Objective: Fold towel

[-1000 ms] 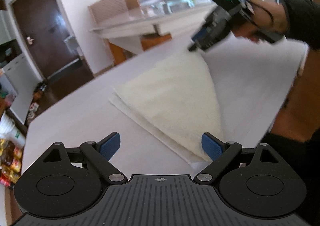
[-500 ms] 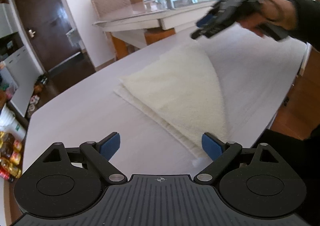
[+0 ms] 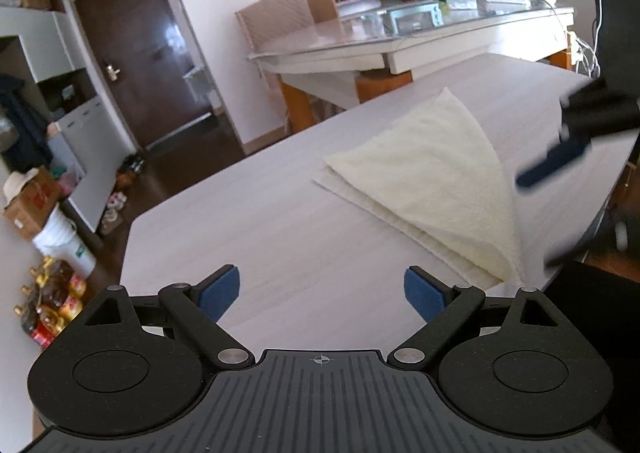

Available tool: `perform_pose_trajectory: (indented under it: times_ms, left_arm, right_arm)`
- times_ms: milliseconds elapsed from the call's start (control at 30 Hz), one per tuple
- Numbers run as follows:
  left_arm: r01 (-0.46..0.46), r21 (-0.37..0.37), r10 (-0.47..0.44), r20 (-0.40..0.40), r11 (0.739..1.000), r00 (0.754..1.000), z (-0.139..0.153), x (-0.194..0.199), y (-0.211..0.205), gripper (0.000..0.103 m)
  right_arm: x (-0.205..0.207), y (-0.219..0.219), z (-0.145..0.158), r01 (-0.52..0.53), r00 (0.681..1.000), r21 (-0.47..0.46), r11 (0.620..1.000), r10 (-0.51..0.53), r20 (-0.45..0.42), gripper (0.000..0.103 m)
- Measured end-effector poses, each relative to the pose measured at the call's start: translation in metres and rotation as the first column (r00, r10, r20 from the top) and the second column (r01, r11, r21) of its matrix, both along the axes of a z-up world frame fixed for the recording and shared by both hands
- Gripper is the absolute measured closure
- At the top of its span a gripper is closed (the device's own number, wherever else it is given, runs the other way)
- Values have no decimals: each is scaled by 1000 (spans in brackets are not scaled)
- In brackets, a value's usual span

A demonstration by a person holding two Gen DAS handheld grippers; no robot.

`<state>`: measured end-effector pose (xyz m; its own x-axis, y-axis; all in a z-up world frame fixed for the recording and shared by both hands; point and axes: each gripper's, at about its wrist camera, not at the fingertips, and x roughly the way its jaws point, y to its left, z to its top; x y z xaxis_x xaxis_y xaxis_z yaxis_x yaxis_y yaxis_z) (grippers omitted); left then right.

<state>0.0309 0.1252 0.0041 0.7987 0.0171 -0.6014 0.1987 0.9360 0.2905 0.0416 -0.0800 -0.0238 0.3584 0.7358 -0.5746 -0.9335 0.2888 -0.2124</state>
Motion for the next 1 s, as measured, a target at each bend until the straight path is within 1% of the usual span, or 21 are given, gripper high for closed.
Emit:
perform_pose_trajectory:
  times_ms: [133, 200, 233, 333, 400, 467, 500, 533, 567, 600, 633, 667, 767, 833, 933, 1000]
  left_arm:
    - [2, -9, -2, 6, 1000, 1000, 0, -3, 0, 10]
    - [-1, -16, 1, 9, 1000, 1000, -1, -6, 2, 10]
    - [-4, -19, 4, 9, 1000, 1000, -2, -8, 3, 10]
    - [-12, -24, 12, 4, 1000, 1000, -3, -10, 6, 10]
    - [-14, -25, 14, 4, 1000, 1000, -5, -11, 8, 10]
    - [-16, -28, 16, 4, 999, 1000, -5, -11, 9, 10]
    - [-17, -29, 17, 4, 999, 1000, -5, -11, 10, 10]
    - [-17, -29, 17, 5, 999, 1000, -5, -11, 10, 10]
    - [-16, -30, 16, 7, 999, 1000, -5, -11, 11, 10]
    - [-14, -31, 14, 9, 999, 1000, -5, -11, 12, 10]
    - [-9, -34, 10, 12, 999, 1000, -4, -10, 12, 10]
    - [-4, -36, 5, 14, 999, 1000, -2, -9, 13, 10]
    - [19, -34, -18, 29, 999, 999, 4, 0, 14, 10]
    - [36, -20, -36, 41, 999, 999, 7, 13, 14, 10]
    - [88, -14, -87, 49, 996, 995, 10, 36, 15, 10]
    - [110, -7, -109, 38, 994, 993, 8, 55, 14, 10]
  right_arm:
    - [-9, 24, -17, -33, 996, -74, 997, 39, 76, 47]
    - [-13, 32, -23, -46, 993, -106, 993, 57, 102, 51]
    - [-14, 36, -26, -52, 992, -123, 991, 66, 110, 55]
    - [-23, 43, -33, -68, 982, -174, 982, 97, 162, 56]
    - [-29, 44, -38, -72, 974, -194, 978, 110, 198, 59]
    - [-35, 44, -41, -71, 967, -203, 977, 117, 225, 67]
    - [-37, 44, -41, -70, 965, -205, 976, 118, 233, 67]
    - [-38, 44, -41, -69, 964, -206, 976, 118, 238, 70]
    - [-40, 45, -41, -65, 961, -205, 977, 116, 250, 78]
    - [-41, 46, -42, -60, 960, -202, 978, 112, 257, 79]
    - [-42, 47, -42, -57, 961, -196, 979, 107, 255, 85]
    - [-42, 46, -40, -54, 963, -185, 981, 100, 249, 94]
    - [-42, 39, -29, -66, 975, -151, 986, 97, 201, 95]
    - [-41, 29, -19, -82, 983, -128, 988, 101, 153, 95]
    - [-39, 9, -1, -109, 990, -91, 990, 116, 76, 96]
    - [-38, -3, 10, -126, 991, -68, 990, 128, 36, 96]
